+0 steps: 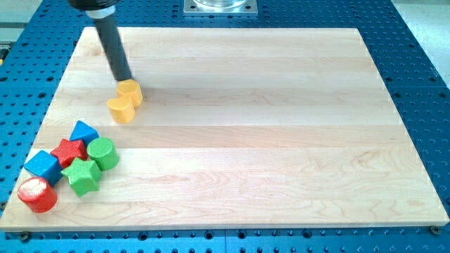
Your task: Push the yellow blocks into the group
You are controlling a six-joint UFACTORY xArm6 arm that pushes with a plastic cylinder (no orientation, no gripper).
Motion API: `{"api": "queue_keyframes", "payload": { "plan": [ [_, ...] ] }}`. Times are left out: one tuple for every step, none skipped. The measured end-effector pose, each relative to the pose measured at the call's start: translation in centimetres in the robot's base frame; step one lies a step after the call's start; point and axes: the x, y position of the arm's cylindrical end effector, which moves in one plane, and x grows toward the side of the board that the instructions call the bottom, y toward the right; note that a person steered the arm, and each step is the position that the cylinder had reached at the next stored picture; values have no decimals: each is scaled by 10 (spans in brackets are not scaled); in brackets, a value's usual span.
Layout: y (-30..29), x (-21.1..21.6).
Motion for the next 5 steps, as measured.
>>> {"api": "queue_keyframes", "payload": {
  "plan": [
    [12, 20],
    [12, 65],
    [4, 98],
    [-5, 124],
    [-6, 140]
  ]
}}
